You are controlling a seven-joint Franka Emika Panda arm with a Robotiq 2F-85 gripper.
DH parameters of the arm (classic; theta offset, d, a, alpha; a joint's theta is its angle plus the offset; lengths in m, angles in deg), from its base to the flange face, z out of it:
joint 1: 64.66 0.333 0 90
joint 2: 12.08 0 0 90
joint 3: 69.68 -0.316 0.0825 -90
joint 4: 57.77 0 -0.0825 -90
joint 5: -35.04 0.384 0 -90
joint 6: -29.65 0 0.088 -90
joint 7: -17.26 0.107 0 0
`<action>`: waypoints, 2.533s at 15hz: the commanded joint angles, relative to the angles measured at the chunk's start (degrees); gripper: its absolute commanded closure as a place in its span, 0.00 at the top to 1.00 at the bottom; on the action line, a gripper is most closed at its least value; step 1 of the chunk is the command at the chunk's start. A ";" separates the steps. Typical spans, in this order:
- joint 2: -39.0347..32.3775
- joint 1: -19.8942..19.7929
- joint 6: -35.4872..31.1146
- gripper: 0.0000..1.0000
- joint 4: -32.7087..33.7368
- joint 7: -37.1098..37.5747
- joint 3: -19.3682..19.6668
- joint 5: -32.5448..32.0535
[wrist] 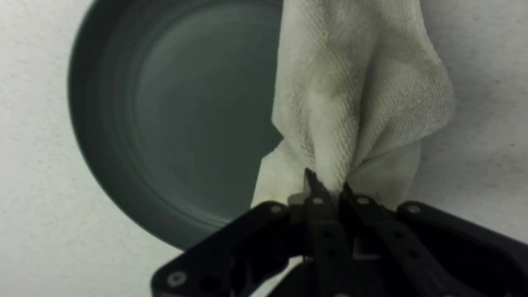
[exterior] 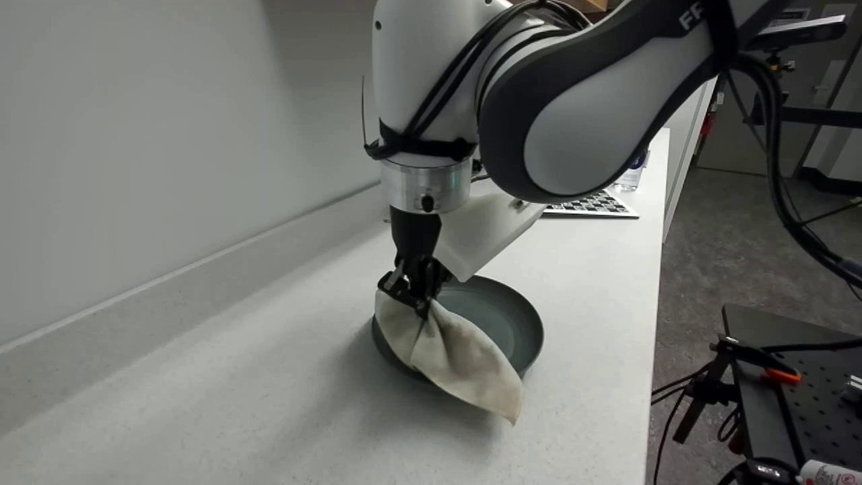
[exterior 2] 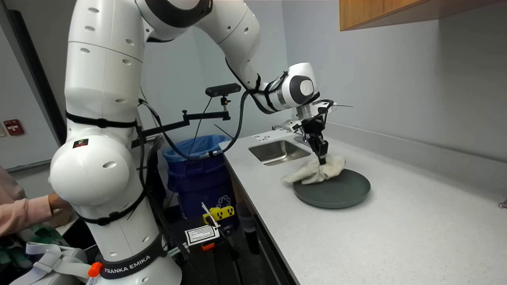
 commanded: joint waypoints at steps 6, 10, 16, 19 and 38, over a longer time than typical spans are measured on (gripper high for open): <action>-0.28 -0.14 -0.35 0.02 0.18 -6.55 0.98 5.55; 2.53 2.29 1.72 0.02 -3.70 -0.16 5.78 -0.79; 6.33 4.51 10.89 0.02 -5.77 15.06 8.69 -16.49; 7.18 3.17 16.76 0.02 -5.49 17.58 6.26 -18.90; 0.93 0.68 -3.04 0.02 6.69 -25.60 -9.10 14.25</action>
